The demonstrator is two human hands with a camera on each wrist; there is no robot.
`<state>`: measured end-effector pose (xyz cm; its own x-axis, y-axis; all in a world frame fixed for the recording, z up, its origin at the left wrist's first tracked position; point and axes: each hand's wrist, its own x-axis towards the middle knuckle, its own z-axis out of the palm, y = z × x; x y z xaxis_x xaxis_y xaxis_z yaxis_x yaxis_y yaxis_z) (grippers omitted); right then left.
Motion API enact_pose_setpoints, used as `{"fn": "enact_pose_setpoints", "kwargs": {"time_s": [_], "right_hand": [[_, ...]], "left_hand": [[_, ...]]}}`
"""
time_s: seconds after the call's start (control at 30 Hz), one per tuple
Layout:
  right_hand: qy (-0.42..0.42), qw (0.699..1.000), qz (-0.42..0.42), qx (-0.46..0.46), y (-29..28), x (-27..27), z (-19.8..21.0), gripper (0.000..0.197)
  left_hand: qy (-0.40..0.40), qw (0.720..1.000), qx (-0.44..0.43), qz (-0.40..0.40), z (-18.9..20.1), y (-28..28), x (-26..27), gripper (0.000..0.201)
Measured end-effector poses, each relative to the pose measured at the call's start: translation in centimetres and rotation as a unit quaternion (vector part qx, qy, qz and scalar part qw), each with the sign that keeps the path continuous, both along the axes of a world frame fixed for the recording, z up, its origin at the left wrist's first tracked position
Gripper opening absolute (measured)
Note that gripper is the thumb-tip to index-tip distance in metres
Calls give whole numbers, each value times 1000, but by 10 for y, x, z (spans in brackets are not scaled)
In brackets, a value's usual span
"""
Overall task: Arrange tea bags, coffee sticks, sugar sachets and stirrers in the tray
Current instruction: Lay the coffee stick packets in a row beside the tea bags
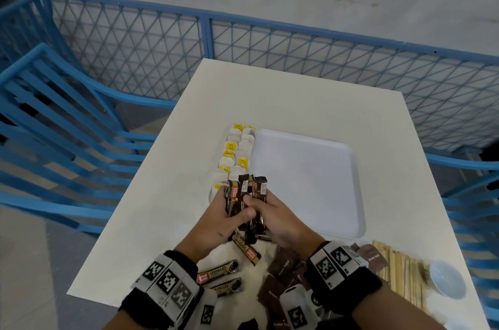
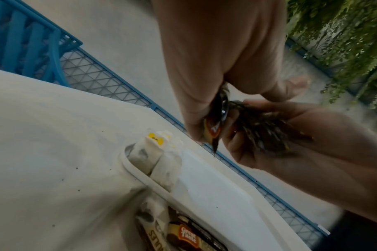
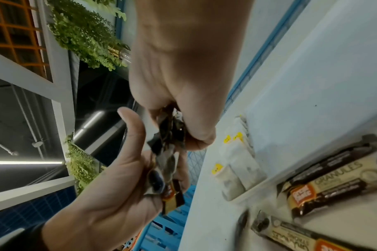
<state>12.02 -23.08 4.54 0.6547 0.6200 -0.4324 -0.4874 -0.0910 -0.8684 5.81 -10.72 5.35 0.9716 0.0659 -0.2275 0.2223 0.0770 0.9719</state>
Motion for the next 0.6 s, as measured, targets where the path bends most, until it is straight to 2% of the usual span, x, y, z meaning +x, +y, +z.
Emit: {"fn": "enact_pose_setpoints", "kwargs": {"time_s": [0.1, 0.2, 0.3, 0.47, 0.6], "right_hand": [[85, 996, -10, 29, 5, -1, 1, 34], [94, 995, 11, 9, 10, -1, -1, 53], [88, 995, 38, 6, 13, 0, -5, 87], [87, 991, 62, 80, 17, -2, 2, 86], [66, 989, 119, 57, 22, -3, -10, 88]], "left_hand": [[6, 1000, 6, 3, -1, 3, 2, 44], [15, 1000, 4, 14, -4, 6, 2, 48], [17, 1000, -8, 10, -5, 8, 0, 50], [24, 999, -20, 14, -6, 16, -5, 58], [9, 998, -6, 67, -6, 20, -11, 35]]}}
